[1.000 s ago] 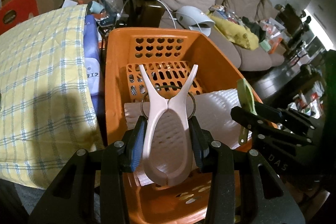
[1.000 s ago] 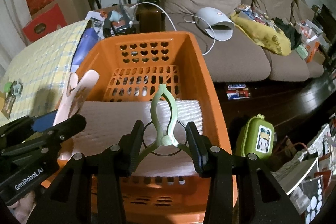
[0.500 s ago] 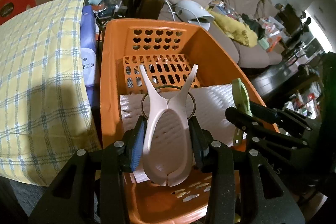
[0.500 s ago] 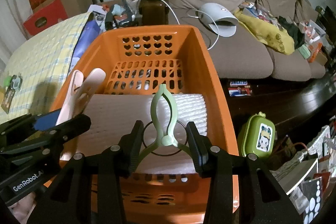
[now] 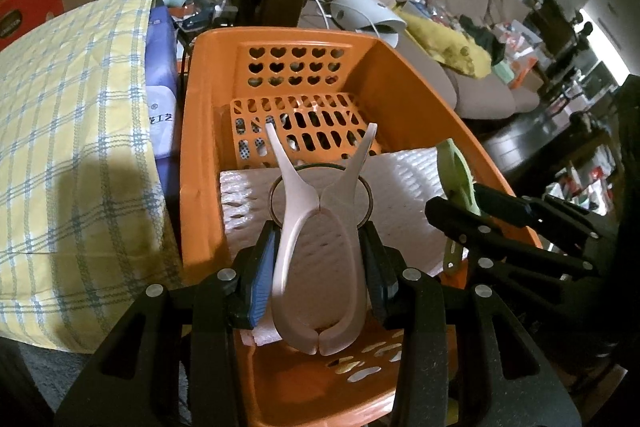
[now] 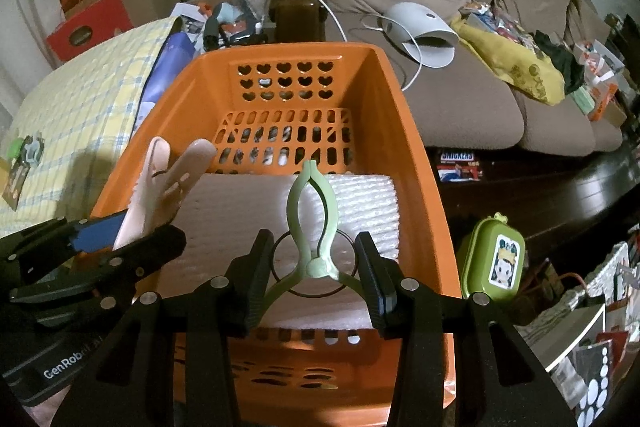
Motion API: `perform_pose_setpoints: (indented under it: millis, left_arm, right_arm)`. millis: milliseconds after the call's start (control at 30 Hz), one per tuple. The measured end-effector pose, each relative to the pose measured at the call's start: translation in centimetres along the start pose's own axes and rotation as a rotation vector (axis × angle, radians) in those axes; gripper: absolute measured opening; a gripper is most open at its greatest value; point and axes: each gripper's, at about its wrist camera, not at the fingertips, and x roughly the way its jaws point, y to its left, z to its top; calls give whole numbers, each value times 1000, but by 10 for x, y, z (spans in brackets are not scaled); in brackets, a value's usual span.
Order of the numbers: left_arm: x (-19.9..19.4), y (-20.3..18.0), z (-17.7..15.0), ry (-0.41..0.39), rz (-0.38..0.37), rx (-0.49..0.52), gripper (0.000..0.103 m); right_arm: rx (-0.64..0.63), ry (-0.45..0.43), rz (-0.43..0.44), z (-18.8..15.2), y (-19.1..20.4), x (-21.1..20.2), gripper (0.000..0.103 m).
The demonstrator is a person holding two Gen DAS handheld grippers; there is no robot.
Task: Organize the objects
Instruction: 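Lower both held items further into the basket onto the white foam sleeve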
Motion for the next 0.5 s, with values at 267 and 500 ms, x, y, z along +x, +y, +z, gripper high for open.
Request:
perform_pose_setpoints:
  millis: [267,500]
  left_arm:
    - [-1,0,1,2,-11,1,38]
    - [-2,-2,4,-3,-8,9,38]
  right_arm:
    - [-9,6,5,-1,2,1,43]
    - [-21,25,-1,-1,4,5,43]
